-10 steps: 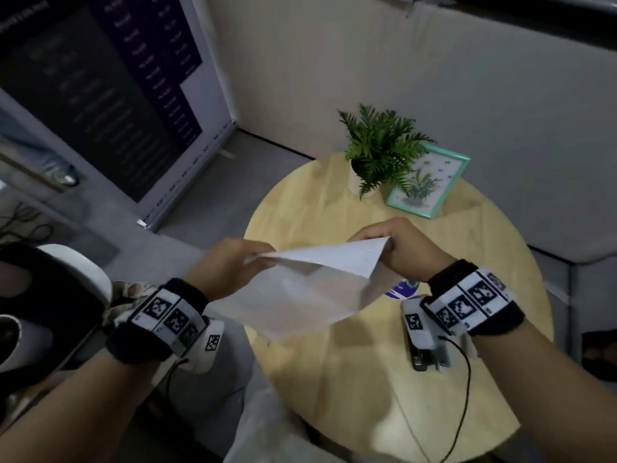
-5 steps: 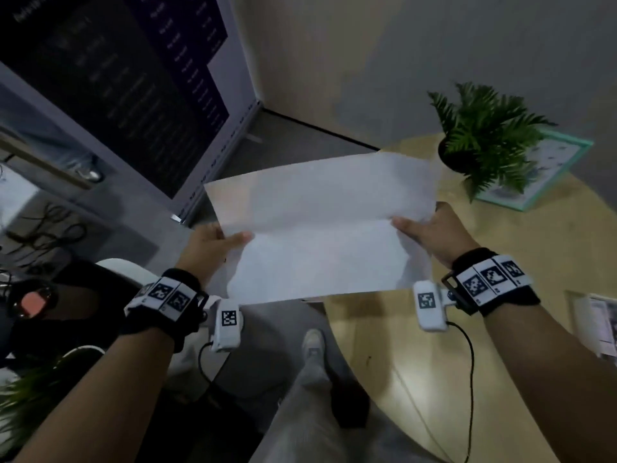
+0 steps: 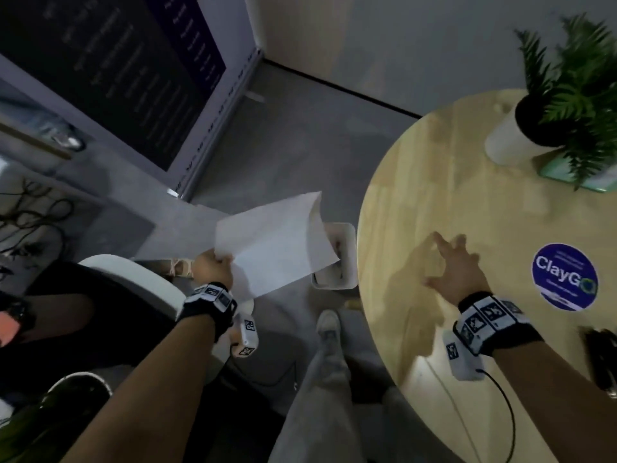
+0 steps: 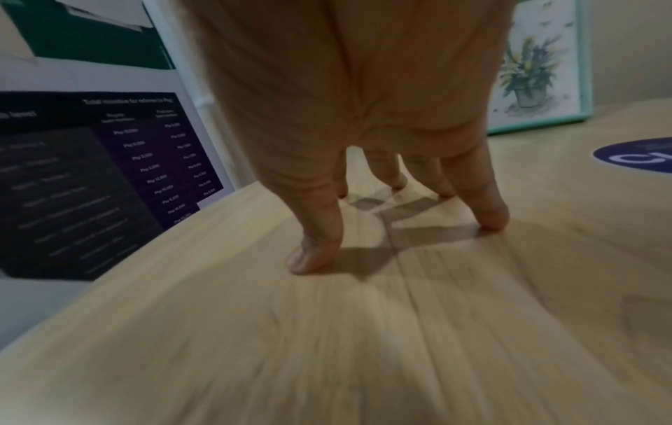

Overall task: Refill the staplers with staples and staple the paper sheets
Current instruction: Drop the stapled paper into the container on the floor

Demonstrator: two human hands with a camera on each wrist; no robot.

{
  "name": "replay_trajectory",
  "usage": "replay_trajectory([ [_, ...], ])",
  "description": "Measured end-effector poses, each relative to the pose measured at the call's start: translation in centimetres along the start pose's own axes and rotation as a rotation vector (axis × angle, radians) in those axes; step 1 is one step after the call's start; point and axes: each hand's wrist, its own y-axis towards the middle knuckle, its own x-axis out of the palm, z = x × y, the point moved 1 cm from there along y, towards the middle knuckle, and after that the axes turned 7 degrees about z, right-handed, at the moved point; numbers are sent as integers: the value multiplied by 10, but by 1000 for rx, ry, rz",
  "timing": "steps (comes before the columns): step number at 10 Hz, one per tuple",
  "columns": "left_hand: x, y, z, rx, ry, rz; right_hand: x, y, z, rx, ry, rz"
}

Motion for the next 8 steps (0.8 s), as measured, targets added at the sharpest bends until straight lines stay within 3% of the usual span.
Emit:
replay_trajectory([
  [2, 86, -7, -2, -29, 128, -154, 6, 5, 6, -47, -59, 56],
  [4, 136, -18, 15, 8, 194, -282, 3, 4, 4, -67, -89, 77],
  [6, 153, -23, 31, -12, 157, -382, 4, 3, 7, -40, -60, 24],
  [8, 130, -35, 17, 10, 170, -415, -3, -3, 3, 1, 59, 8],
])
